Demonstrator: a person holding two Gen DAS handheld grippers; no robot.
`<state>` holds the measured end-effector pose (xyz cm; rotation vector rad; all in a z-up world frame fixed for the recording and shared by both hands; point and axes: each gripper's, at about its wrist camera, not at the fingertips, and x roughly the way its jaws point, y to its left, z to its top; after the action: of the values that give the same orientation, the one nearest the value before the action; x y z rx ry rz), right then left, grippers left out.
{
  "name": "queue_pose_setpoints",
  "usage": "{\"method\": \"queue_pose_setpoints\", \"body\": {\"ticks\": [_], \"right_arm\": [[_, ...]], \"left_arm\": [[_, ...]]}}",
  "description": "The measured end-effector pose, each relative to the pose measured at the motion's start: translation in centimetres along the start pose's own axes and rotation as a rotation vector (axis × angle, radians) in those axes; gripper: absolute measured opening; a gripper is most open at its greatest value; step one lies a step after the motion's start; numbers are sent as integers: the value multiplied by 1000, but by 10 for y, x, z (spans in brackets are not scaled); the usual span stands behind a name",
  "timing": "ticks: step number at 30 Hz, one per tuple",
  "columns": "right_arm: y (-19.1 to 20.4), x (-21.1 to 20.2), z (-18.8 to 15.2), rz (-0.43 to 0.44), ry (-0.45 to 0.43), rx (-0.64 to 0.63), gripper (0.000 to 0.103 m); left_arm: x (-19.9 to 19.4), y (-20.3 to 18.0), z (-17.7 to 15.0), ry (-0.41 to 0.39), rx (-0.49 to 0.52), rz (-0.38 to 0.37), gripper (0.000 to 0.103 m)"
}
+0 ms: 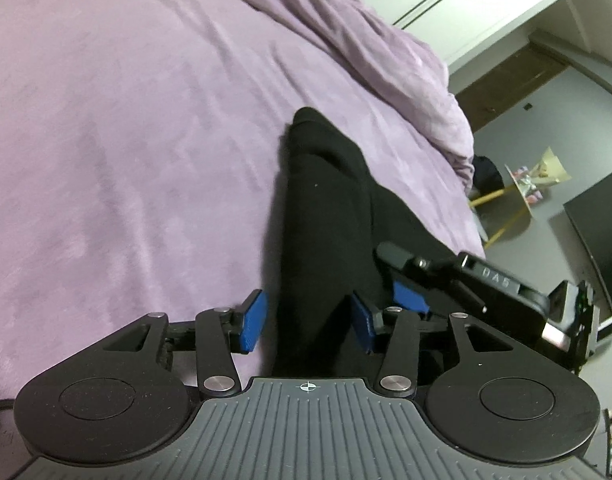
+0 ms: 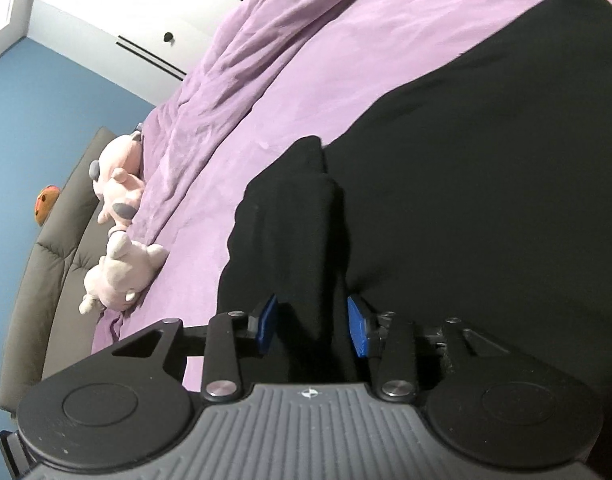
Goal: Fold small clothes
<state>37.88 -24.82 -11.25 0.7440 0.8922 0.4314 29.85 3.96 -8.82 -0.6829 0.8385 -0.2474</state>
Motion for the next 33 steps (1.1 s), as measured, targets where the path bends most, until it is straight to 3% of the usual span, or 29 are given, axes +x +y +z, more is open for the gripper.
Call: {"method": "queue_pose_setpoints", "body": {"ticks": [2,5,10,12,15,19,21,24,27,30,33], "right_arm": [[3,0,1,-10,12,-24,23],[15,-2,1,-69,11,-105,9],[66,-27,-13,-324,-107,-467,8],[70,-42,-17,-401,-148,-548,8],[59,-59,-19,-483,-166,-574,8],[19,-71,-13,-553,-150,-475,8],[-3,-73,-9,-537,-131,-409,9],[-24,-88,-5,-414,-132,-312,11],[-35,-93,-2,-299,-104,-217,27],[-39,-98,-9,-262,-86,-211,28],[-37,-104,-20,-227,-55,-252,32]], "left_arm": [[1,1,-1,7,-5,-2,51],[3,-5,-3,16,19,11,51],[-6,-20,-6,-17,84,74,51],[-9,-29,-7,-32,124,94,51],[-1,-42,-12,1,152,100,51],[21,-58,-25,67,149,63,51],[32,-63,-30,107,126,24,52],[34,-70,-33,104,145,25,54],[24,-71,-31,85,144,5,54],[22,-68,-32,72,142,39,54],[27,-64,-36,109,117,43,54]]}}
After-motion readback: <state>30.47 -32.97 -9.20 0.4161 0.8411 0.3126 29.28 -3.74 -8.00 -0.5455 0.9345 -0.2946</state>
